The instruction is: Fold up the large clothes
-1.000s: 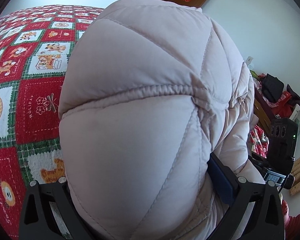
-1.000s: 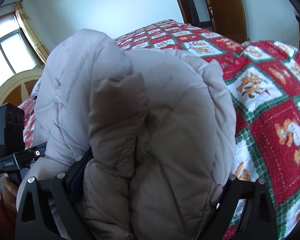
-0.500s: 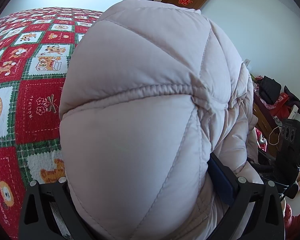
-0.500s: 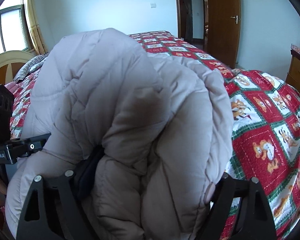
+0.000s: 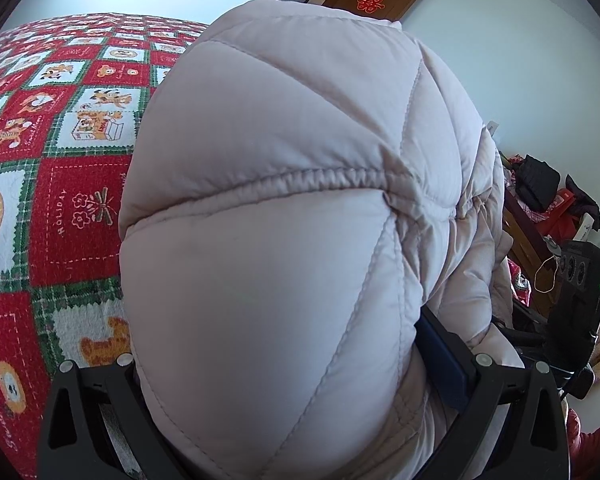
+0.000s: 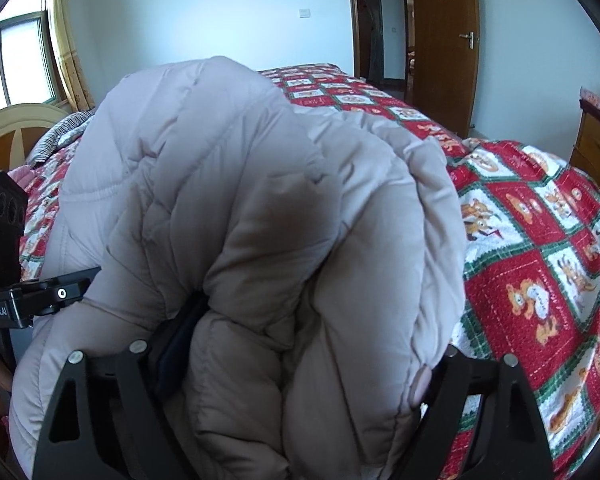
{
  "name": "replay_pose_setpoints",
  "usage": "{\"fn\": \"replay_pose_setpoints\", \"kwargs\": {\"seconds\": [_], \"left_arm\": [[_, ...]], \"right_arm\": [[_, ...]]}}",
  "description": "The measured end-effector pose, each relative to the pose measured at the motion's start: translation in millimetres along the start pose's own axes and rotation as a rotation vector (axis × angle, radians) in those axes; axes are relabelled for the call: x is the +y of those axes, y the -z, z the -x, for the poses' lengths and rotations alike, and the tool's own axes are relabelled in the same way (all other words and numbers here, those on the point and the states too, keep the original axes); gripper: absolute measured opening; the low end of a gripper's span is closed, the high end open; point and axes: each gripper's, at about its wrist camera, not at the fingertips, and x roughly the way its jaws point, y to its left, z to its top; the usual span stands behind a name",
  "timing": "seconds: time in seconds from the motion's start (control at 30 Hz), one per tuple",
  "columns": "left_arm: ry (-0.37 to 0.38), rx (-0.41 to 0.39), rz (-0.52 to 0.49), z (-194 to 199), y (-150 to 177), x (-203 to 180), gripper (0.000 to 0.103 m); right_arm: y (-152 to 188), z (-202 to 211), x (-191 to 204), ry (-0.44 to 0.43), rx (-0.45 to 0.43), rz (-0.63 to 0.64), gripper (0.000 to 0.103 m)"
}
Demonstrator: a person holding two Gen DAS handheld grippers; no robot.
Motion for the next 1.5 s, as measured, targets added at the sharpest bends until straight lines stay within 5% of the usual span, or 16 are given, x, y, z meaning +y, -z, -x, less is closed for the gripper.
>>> {"fn": "replay_pose_setpoints", "kwargs": {"seconds": [0.17, 0.3, 1.5], "left_arm": [[-0.001, 0.003, 0.005, -1.2, -1.0, 1.0, 0.102], [0.006, 0.005, 0.009, -2.7, -2.1, 2.0, 0.102], [0.008, 0.004, 0.012, -6.9, -2.0, 7.7, 0.102]], "right_arm": [[0.7, -19.2, -32.7, -0.173, 0.05, -0.142, 0.103], [5.1, -31.8, -52.0, -0.315, 0.056, -0.211, 0.103], [9.5, -28.7, -52.5, -0.327, 0.034, -0.212, 0.103]]}}
